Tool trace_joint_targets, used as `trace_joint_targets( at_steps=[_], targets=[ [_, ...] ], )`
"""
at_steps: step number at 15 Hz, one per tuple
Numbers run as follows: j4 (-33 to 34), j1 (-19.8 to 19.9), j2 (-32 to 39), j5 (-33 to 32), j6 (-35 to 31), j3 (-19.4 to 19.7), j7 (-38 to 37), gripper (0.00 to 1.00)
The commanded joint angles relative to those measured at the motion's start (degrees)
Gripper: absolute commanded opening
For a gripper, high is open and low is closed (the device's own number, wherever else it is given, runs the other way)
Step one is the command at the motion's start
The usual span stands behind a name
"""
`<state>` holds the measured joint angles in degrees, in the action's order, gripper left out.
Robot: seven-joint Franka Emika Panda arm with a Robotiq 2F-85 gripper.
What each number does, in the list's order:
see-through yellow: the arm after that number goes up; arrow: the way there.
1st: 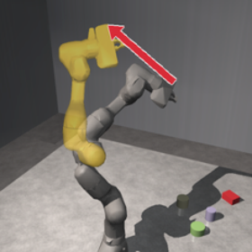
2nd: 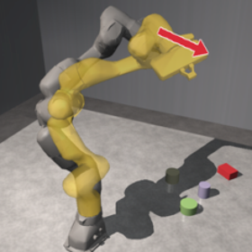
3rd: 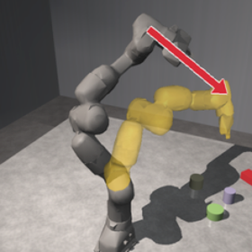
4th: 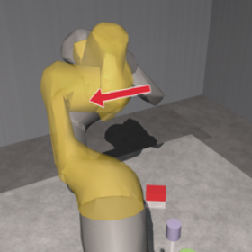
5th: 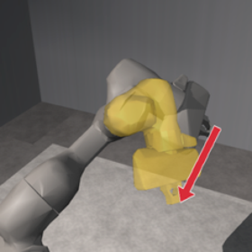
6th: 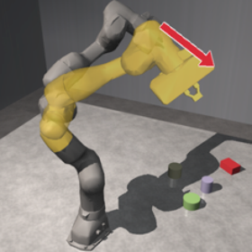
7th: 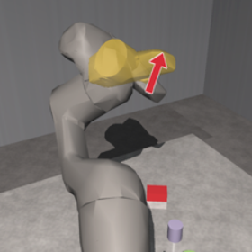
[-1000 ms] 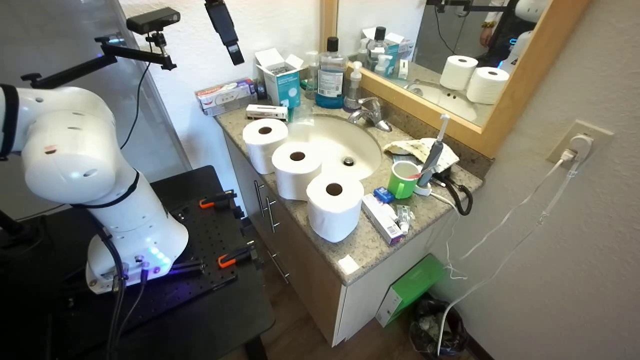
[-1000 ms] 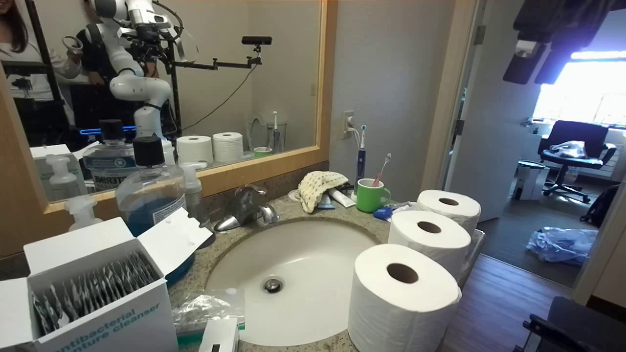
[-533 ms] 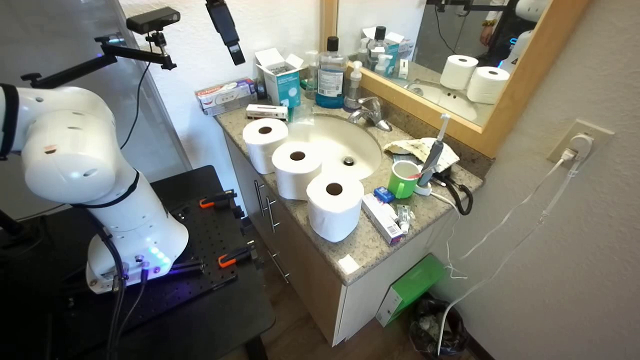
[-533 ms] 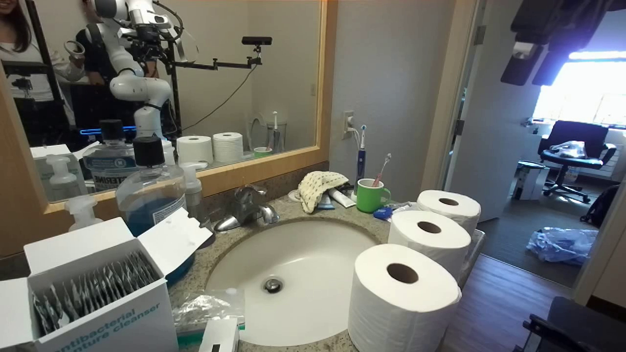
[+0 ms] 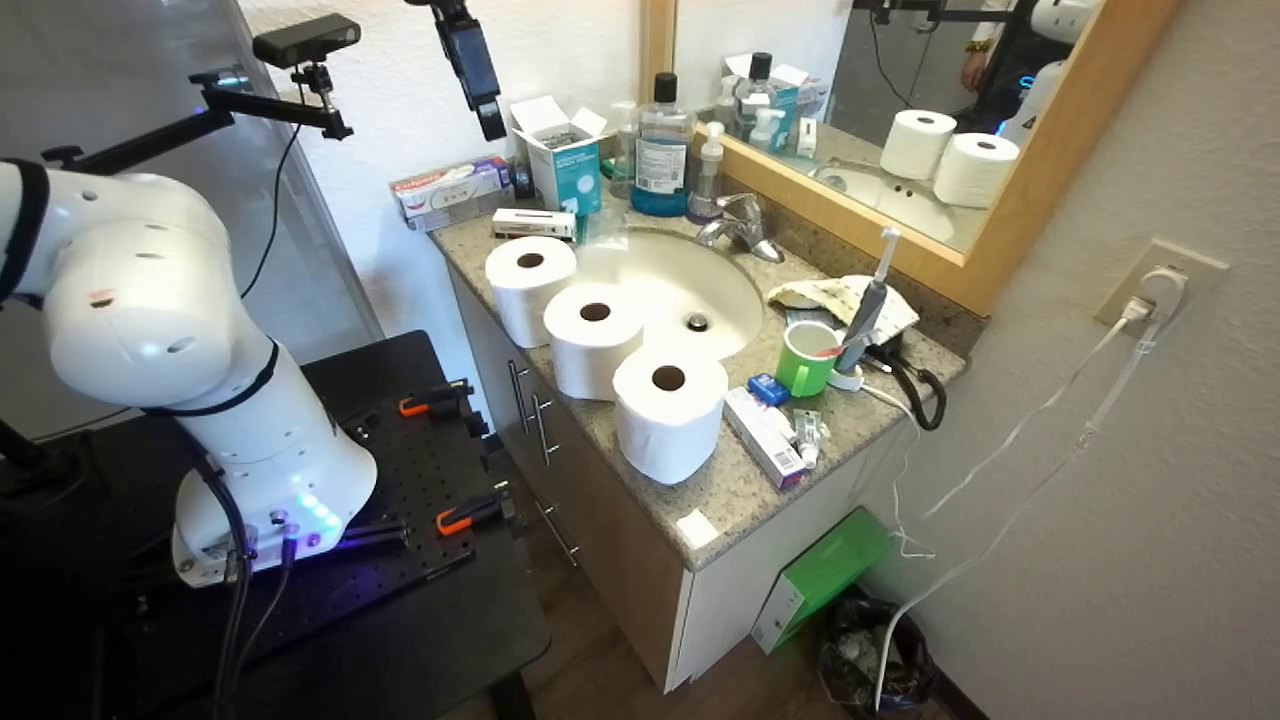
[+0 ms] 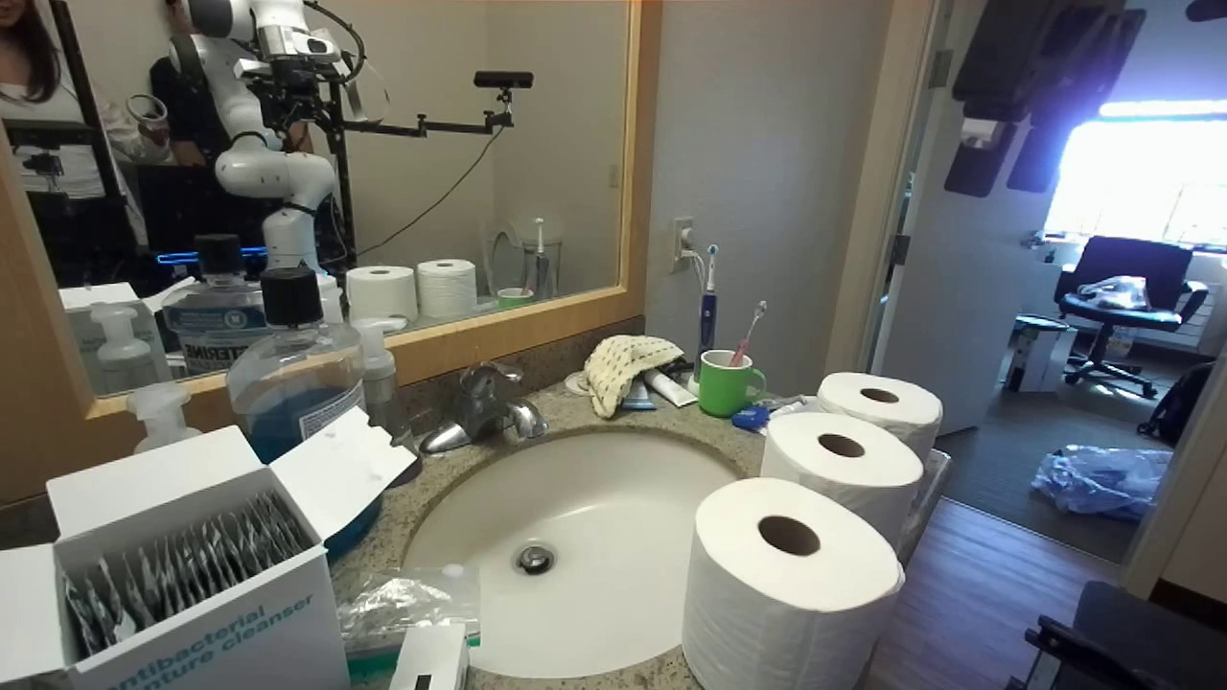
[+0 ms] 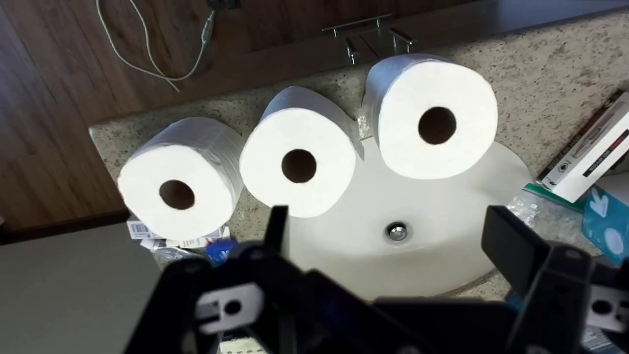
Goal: Stack the tissue rolls together
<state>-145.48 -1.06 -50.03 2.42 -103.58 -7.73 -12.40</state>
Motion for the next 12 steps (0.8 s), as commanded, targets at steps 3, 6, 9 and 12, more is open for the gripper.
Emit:
trace_joint_targets(
  at_steps=[3, 6, 9, 12],
  targets=[
    [3.65, -0.35, 6.42, -2.63, -2.12, -0.95, 1.38, 1.00],
    [3.31, -0.15, 7.19, -4.08, -1.83, -0.56, 1.30, 1.00],
    [1.54, -0.94, 7.56, -3.96, -3.10, 0.26, 2.85, 1.00],
    [-0.30, -1.28, 7.64, -3.65, -4.25, 0.83, 4.38, 1.00]
  ],
)
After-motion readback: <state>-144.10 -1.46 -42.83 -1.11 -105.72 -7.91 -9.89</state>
